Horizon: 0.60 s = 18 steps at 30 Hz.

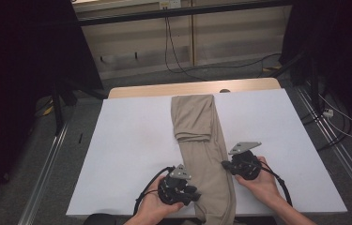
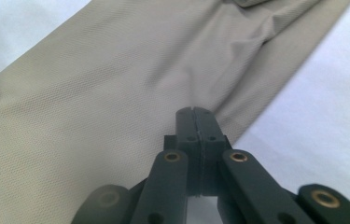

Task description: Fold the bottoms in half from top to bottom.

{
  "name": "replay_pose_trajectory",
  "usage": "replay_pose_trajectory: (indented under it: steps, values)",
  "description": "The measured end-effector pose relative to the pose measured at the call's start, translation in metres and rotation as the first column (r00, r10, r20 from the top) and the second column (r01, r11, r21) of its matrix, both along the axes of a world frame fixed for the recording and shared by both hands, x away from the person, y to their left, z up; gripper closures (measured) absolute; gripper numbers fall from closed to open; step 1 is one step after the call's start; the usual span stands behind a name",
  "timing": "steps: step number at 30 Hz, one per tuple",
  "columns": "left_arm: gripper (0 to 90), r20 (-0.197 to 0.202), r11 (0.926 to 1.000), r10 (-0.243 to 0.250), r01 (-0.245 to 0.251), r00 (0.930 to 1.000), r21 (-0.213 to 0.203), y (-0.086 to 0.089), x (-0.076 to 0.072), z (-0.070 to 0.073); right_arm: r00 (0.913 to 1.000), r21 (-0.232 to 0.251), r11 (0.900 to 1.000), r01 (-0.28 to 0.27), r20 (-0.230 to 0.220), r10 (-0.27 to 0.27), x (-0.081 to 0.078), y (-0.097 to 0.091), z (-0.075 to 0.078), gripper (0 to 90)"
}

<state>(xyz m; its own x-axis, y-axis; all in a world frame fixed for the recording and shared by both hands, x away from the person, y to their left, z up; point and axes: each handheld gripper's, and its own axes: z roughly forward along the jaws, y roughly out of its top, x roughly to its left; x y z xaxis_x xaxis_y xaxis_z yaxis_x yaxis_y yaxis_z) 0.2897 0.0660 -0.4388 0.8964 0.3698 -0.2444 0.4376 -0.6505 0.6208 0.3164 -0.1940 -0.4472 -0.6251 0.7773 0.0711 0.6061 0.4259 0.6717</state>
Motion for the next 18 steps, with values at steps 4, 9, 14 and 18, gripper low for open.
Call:
replay_pose_trajectory:
  steps: [4, 9, 14, 18]
  values:
    - [69.0, -0.006, 1.0000, -0.005, 0.005, 1.0000, -0.006, 0.001, 0.000, 0.000, 0.9995, 0.011, 0.9997, 0.020, -0.024, -0.020, -0.004, -0.009, 0.000, 90.0]
    - [49.0, 0.007, 0.9983, 0.034, -0.034, 0.9994, -0.047, 0.006, 0.007, 0.008, 0.9988, 0.061, 0.9972, 0.042, -0.026, -0.040, -0.003, -0.022, 0.005, 76.6]
    - [29.0, 0.062, 0.9845, 0.164, -0.159, 0.9846, -0.074, 0.019, 0.037, 0.019, 1.0000, 0.149, 0.9888, 0.003, 0.007, -0.004, 0.015, -0.022, 0.017, 63.7]
    - [25.3, 0.063, 0.9763, 0.202, -0.196, 0.9773, -0.092, 0.025, 0.076, 0.023, 0.9987, 0.138, 0.9901, -0.021, 0.049, 0.015, 0.042, -0.014, 0.022, 56.9]
